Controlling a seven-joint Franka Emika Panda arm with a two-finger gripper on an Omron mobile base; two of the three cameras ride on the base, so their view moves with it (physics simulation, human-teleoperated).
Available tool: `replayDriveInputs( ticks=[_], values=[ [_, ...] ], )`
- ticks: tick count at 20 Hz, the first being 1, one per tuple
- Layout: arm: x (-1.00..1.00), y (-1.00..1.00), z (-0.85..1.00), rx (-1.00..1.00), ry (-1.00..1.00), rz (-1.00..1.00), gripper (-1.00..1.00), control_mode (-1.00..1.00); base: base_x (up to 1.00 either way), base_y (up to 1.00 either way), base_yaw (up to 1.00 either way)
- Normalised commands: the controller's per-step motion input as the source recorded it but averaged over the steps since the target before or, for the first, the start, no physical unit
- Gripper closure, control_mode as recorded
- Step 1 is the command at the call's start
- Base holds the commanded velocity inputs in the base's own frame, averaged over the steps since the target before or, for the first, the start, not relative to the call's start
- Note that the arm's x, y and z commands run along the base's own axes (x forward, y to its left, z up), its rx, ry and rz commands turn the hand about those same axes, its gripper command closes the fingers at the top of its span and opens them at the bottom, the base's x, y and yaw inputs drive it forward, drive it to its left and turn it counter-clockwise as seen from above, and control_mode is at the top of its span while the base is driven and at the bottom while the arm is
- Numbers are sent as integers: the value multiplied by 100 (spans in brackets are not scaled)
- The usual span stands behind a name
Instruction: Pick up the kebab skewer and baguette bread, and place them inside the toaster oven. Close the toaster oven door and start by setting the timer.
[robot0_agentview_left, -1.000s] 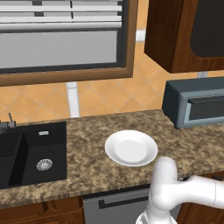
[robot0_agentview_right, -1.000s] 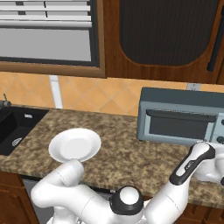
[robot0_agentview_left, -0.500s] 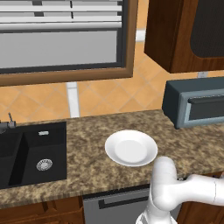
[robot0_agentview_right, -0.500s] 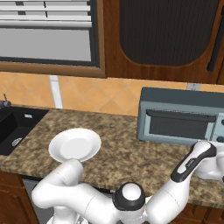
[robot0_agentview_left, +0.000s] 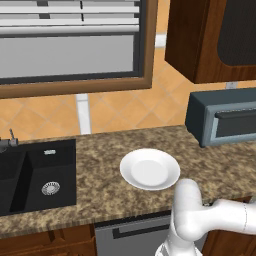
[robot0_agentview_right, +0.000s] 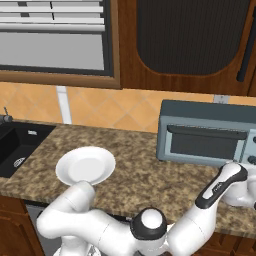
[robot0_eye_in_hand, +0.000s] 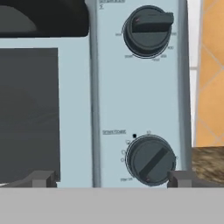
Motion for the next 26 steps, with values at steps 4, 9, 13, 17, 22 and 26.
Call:
replayDriveInputs(
  ticks=[4, 9, 13, 17, 22, 26],
  values=[
    [5, -18, 0, 0, 0, 0, -100, -100, 0, 0, 0],
    [1, -17, 0, 0, 0, 0, -100, -100, 0, 0, 0],
    [0, -14, 0, 0, 0, 0, -100, -100, 0, 0, 0],
    [0, -10, 0, 0, 0, 0, -100, -100, 0, 0, 0],
    [0, 0, 0, 0, 0, 0, -100, -100, 0, 0, 0],
    [0, 0, 0, 0, 0, 0, -100, -100, 0, 0, 0]
  ],
)
